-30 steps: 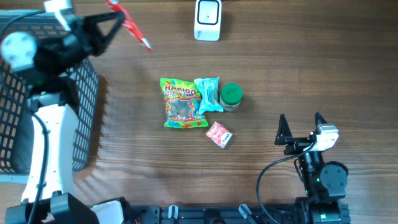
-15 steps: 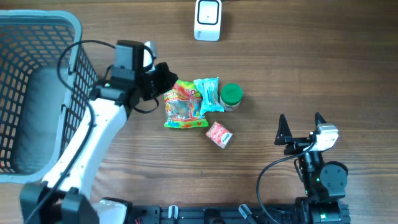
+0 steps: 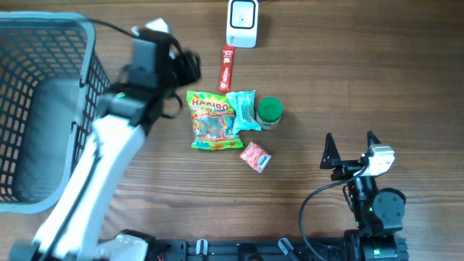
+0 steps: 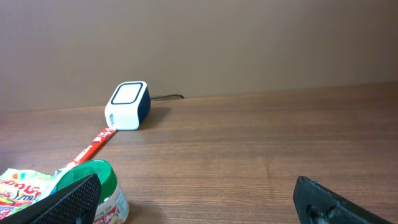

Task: Scan the item barcode
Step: 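Grasp the red Nescafe stick and place it near the scanner, then retract the left arm and reach the right gripper toward the tissue pack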

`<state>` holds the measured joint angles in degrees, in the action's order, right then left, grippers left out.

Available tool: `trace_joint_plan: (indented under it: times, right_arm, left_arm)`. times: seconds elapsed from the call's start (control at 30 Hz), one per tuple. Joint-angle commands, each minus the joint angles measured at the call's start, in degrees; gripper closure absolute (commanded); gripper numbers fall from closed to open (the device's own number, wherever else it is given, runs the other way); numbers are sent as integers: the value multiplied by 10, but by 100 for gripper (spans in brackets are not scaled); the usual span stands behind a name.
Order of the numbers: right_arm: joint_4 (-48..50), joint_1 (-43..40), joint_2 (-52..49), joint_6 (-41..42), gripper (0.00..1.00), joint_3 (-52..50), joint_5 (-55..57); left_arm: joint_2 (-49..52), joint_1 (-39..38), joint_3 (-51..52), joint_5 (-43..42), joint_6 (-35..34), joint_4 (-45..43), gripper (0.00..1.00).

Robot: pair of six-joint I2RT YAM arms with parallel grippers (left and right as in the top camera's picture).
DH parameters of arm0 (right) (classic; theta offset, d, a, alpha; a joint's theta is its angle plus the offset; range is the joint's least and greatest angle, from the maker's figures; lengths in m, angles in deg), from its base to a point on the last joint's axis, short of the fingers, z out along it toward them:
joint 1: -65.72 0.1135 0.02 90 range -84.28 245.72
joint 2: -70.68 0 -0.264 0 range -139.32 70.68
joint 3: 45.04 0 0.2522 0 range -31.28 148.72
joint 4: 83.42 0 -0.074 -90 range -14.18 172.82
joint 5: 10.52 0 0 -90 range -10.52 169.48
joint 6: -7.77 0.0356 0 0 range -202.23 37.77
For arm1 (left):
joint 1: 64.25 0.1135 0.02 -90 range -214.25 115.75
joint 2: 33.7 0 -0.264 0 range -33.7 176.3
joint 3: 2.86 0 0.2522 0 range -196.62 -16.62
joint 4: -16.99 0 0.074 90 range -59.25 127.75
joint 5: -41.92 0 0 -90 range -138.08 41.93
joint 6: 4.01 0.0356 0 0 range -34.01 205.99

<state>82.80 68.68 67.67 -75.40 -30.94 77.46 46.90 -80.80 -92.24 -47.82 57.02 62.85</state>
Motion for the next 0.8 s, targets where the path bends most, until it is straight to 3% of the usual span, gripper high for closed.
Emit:
trace_joint_plan:
  times: [0.0,0.07,0.13,0.2,0.27,0.4,0.47,0.53,0.57,0.63,0.77]
  right_arm:
    - [2,2,2,8,0,0,3]
    - [2,2,2,8,0,0,3]
    - [2,2,2,8,0,0,3]
    - [2,2,2,8,0,0,3]
    - [2,2,2,8,0,0,3]
    - [0,2,2,23,0,0,-12]
    - [4,2,-9,130,0,0,-56]
    - [7,2,-15,205,0,0,-85]
    - [15,2,-18,323,0,0,-160]
    - [-1,2,-18,308,0,14,-256]
    - [-168,2,-45,260,0,167,-258]
  left_arm:
    - [-100,-2,-82,143,120,-91,0]
    - [-132,-2,-98,186,182,-191,0]
    - [-152,-2,-101,200,298,-270,0]
    - [-163,-2,-112,244,395,-272,0]
    - [-173,-2,-133,322,424,-225,0]
    - [-213,-2,-144,369,421,-135,0]
    - [-248,-2,-144,346,377,-98,0]
    - [-285,-2,-144,272,357,-56,0]
    - [-334,1,-144,201,345,-29,0]
    - [-360,10,-144,175,340,-20,0]
    - [-423,50,-105,97,340,-23,0]
